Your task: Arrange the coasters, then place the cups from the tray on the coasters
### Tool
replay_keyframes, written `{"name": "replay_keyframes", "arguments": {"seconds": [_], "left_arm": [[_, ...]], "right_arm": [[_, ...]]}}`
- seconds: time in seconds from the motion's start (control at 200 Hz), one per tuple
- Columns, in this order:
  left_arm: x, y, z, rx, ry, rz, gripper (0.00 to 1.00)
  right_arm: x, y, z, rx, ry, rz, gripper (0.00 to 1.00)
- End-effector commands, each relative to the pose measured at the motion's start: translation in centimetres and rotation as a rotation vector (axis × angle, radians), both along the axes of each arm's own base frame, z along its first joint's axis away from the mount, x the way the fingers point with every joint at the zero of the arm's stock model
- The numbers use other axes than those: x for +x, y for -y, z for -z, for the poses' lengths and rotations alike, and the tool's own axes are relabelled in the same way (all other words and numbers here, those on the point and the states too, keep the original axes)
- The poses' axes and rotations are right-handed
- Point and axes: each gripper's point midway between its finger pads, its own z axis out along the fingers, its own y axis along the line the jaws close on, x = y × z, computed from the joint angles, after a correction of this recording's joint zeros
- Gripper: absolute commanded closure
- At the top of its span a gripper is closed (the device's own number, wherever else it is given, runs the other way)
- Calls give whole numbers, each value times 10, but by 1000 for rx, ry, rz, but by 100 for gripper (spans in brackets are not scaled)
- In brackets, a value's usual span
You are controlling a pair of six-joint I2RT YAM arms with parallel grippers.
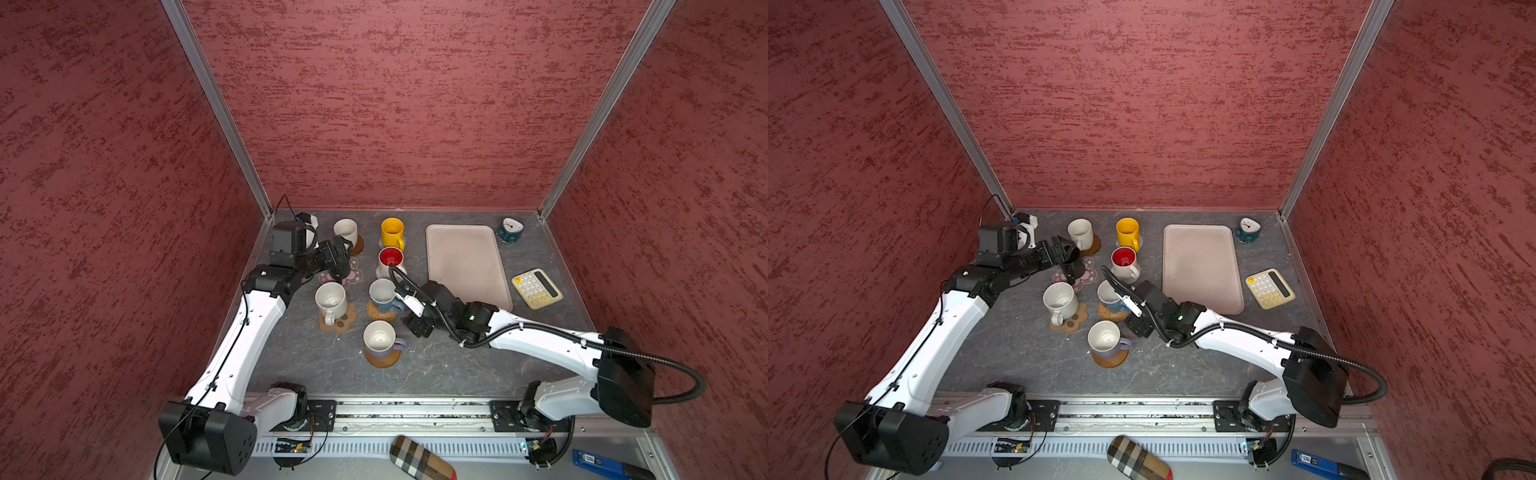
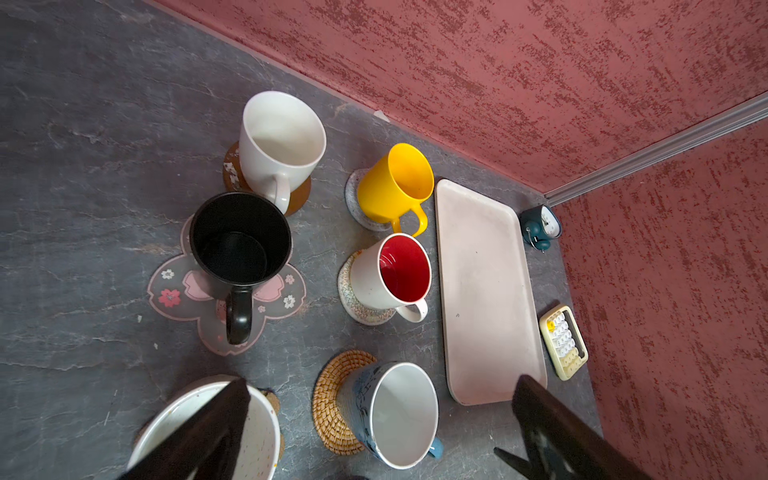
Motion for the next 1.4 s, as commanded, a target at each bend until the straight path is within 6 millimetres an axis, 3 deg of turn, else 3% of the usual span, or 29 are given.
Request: {"name": "replay_keyframes", "arguments": {"seconds": [0.0,0.19,0.346,0.456,0.576,0.746,0.887,1.077,1.247,1.398], "left_arm": [[9,-14,-9,55,14,-32,0],[33,-48,-10,76,17,-142,0],[52,-74,-7,83,100,-230,0],[63,-84,3,148,179,-251,0],[76,-79,18,226,239,-169,1],[89,-107,47,348,174,-247,0],[94,-131,62,386,196,-300,1],[94,-155,83,362,257,-324,0],[94,-156,112,356,258,-289,1],[91,-149,123,368,257,-231,0]], "right_arm": [[34,10,-50,125,109,133,22],[75,55,-77,212,177,324,14],[109,105,-94,296,257,492,3],[126,138,-94,325,320,589,1],[145,166,-87,344,351,674,1],[168,213,-76,343,412,840,1],[173,248,-71,364,517,918,1],[160,285,-59,353,681,942,1],[155,301,-59,392,715,965,1],[148,316,-58,412,700,1016,1]]}}
